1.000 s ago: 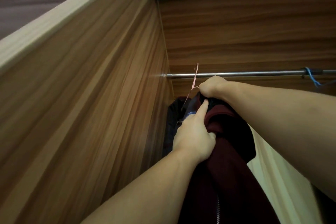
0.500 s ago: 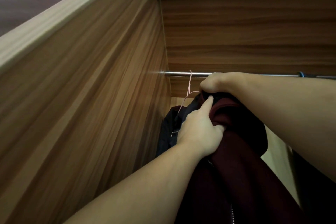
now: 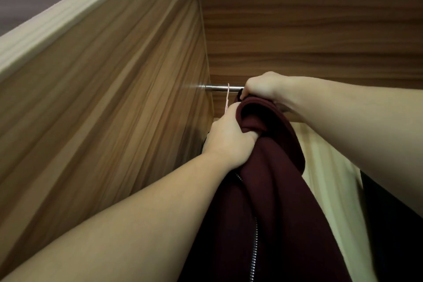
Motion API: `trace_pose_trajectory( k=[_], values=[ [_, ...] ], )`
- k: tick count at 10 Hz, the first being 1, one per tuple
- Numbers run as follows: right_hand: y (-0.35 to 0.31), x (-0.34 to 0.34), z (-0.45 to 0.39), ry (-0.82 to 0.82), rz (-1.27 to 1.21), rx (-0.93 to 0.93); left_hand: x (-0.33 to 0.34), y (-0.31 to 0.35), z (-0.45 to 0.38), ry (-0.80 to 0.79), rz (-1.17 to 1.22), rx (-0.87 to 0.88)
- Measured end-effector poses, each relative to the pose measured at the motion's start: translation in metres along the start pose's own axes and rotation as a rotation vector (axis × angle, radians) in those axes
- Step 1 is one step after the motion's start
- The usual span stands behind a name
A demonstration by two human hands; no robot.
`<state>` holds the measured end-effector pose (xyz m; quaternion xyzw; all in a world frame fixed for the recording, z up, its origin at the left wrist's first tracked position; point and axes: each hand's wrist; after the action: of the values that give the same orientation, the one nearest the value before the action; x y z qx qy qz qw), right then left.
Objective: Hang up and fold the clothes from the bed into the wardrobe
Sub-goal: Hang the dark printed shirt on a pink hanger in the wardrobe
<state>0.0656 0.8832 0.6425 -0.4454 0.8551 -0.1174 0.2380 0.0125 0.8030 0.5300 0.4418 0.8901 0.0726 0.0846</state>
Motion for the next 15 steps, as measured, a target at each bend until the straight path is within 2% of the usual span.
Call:
trace_pose_trajectory(
  k=[1, 3, 6, 9, 11, 12, 13, 15],
  values=[
    [-0.001, 0.003, 0.024, 0.064, 0.099, 0.039, 0.006, -0.004, 0.005, -0.006, 0.0, 0.002],
    [0.021, 0.008, 0.042, 0.117, 0.009, 0.056, 0.011, -0.013, 0.026, -0.049, -0.038, -0.007],
    [0.044, 0.031, 0.085, 0.175, -0.088, -0.091, -0.009, -0.003, 0.064, 0.029, -0.024, -0.205],
    [0.102, 0.041, 0.153, 0.207, -0.223, -0.165, -0.009, 0.014, 0.149, -0.094, -0.013, -0.305],
    [0.143, 0.026, 0.221, 0.102, -0.177, -0.008, -0.015, 0.004, 0.201, -0.195, 0.01, -0.38],
    [0.164, 0.03, 0.27, 0.043, -0.285, 0.141, -0.016, 0.0, 0.23, -0.221, -0.03, -0.37],
    [0.174, 0.045, 0.335, 0.022, -0.348, 0.288, -0.023, -0.008, 0.265, -0.275, -0.08, -0.342],
    [0.172, 0.073, 0.427, 0.058, -0.299, 0.486, -0.042, -0.016, 0.348, -0.494, 0.016, -0.372]
  ],
)
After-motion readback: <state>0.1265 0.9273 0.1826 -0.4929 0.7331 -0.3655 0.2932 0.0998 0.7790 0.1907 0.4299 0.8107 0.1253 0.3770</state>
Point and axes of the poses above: each hand's wrist, its own z-axis away from the middle knuckle, its own x-axis out of the palm, y = z × x, and after that the axes turned 15 degrees about -z, right-handed
